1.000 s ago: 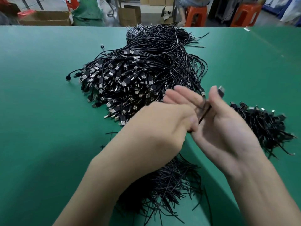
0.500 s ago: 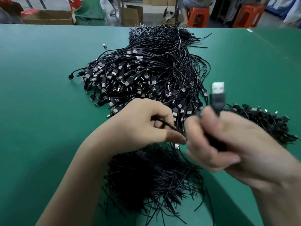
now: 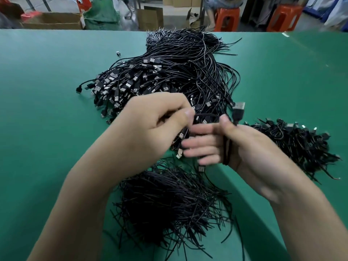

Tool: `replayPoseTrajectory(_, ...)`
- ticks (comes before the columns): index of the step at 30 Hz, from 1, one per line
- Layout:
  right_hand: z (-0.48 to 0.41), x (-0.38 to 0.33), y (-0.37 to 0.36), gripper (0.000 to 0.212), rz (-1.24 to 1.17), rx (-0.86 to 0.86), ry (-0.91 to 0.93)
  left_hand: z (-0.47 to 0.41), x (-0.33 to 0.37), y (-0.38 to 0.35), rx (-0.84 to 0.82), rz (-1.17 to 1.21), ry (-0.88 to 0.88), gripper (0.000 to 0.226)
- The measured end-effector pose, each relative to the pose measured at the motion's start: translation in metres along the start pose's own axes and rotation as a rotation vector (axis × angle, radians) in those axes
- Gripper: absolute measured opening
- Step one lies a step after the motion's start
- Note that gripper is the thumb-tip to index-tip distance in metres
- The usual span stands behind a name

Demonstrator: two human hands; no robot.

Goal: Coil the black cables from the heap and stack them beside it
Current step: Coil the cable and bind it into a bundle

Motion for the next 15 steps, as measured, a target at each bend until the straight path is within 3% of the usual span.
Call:
replayPoseTrajectory(3, -0.007, -0.005, 0.004, 0.063, -0.407, 0.057, 0.083, 0.0, 0.007, -0.023, -0.113, 0.061, 0.009, 0.023)
replayPoseTrajectory(7, -0.004, -0.015, 0.011, 0.064, -0.65, 0.137, 0.175, -0.001, 0.005, -0.066, -0.307, 0.035, 0.064, 0.023)
replayPoseTrajectory(10, 0.005, -0.026, 0.011, 0.053, -0.708, 0.143, 0.228, -0.002, -0.005, -0.078, -0.373, 0.063, 0.131, 0.026)
replayPoseTrajectory(15, 0.02, -0.042, -0.009, 0.042, -0.475, -0.195, 0.243, -0.004, -0.018, -0.069, -0.367, 0.116, 0.186, 0.036)
Point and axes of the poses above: each hand's wrist, its own z-axis away from the middle knuckle, its own y-axis out of the back of the hand, x = y × z, the point moved 6 cm from there along -z, towards the middle knuckle, and after that the axes turned 1 degree about y, right-handed, at the moved point
